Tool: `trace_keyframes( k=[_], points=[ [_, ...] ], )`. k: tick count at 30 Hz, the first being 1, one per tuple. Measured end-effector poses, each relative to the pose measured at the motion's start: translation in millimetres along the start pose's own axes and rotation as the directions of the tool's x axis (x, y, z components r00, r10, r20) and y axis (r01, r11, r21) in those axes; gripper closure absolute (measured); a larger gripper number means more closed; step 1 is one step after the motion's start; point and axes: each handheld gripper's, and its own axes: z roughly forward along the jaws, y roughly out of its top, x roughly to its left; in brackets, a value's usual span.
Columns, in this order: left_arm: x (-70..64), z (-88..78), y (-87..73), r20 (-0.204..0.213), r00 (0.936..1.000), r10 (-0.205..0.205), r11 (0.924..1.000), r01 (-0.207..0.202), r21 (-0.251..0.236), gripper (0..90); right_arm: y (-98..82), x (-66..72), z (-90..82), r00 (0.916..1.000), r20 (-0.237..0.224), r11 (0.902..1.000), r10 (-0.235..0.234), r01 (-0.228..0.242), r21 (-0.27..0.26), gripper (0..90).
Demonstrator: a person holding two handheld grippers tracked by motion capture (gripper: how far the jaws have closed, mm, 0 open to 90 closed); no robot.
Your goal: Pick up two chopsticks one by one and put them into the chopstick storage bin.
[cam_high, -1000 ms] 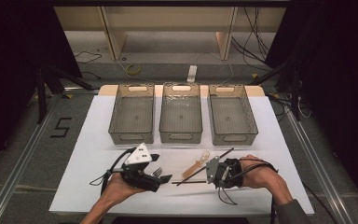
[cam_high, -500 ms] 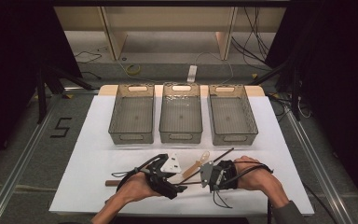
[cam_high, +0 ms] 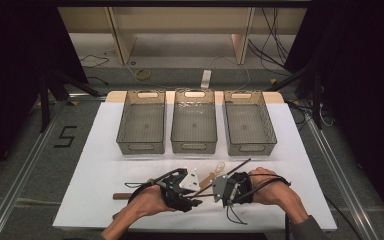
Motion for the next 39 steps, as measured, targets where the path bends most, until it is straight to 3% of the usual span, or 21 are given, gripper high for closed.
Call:
trace_keyframes(
  k=[5,13,17,22,23,25,26,28,32,34,37,39],
  points=[
    [0.8,-0.4,1.5,0.012,0.9999,-0.006,1.0000,0.006,0.006,66.6,0.4,0.4,-0.4,1.0000,0.006,1.0000,-0.002,0.002,-0.005,85.3],
    [-2.0,0.6,3.2,0.018,0.9995,0.026,0.9995,-0.026,0.020,82.0,3.9,2.4,0.0,0.9996,0.017,0.9998,-0.022,0.022,0.002,85.3],
    [-3.2,-0.3,3.4,0.027,0.9987,0.043,0.9988,-0.043,0.022,84.0,4.3,3.4,-0.6,0.9994,0.014,0.9994,-0.033,0.033,0.006,85.1],
    [-2.7,-3.6,3.1,0.039,0.9985,0.037,0.9992,-0.038,0.014,84.8,2.5,2.7,-2.7,0.9997,0.006,0.9995,-0.023,0.023,-0.021,84.2],
    [-2.5,-4.0,2.8,0.026,0.9990,0.036,0.9992,-0.037,0.017,84.9,1.5,2.4,-2.5,0.9997,0.010,0.9992,-0.022,0.023,-0.032,83.2],
    [0.1,-4.3,0.7,0.014,0.9996,0.024,0.9996,-0.024,0.016,84.9,-1.8,-0.2,-5.4,0.9993,0.022,0.9985,0.030,-0.029,-0.047,66.0],
    [1.9,-5.0,-0.8,0.009,0.9999,0.015,0.9998,-0.015,0.015,84.9,-1.8,-0.2,-5.4,0.9993,0.022,0.9985,0.030,-0.029,-0.047,66.0],
    [5.6,-7.1,-3.0,-0.004,1.0000,-0.007,0.9999,0.008,0.011,85.0,-5.4,-2.3,-10.6,0.9961,0.048,0.9944,0.074,-0.071,-0.079,54.8],
    [17.2,-15.0,-8.1,-0.024,0.9962,-0.083,0.9962,0.083,-0.028,85.0,-13.9,-9.3,-20.2,0.9861,0.092,0.9766,0.138,-0.121,-0.178,47.3],
    [23.0,-19.3,-11.4,-0.048,0.9921,-0.116,0.9928,0.114,-0.037,85.0,-17.8,-10.8,-21.9,0.9742,0.098,0.9575,0.203,-0.176,-0.228,42.8],
    [30.3,-26.6,-15.7,-0.067,0.9825,-0.174,0.9830,0.169,-0.073,84.9,-25.8,-14.1,-21.8,0.9522,0.120,0.9226,0.281,-0.234,-0.307,38.0],
    [36.4,-32.4,-18.8,-0.098,0.9722,-0.213,0.9748,0.204,-0.089,84.9,-33.2,-16.7,-20.7,0.9268,0.115,0.8821,0.358,-0.295,-0.368,37.0]
  ],
)
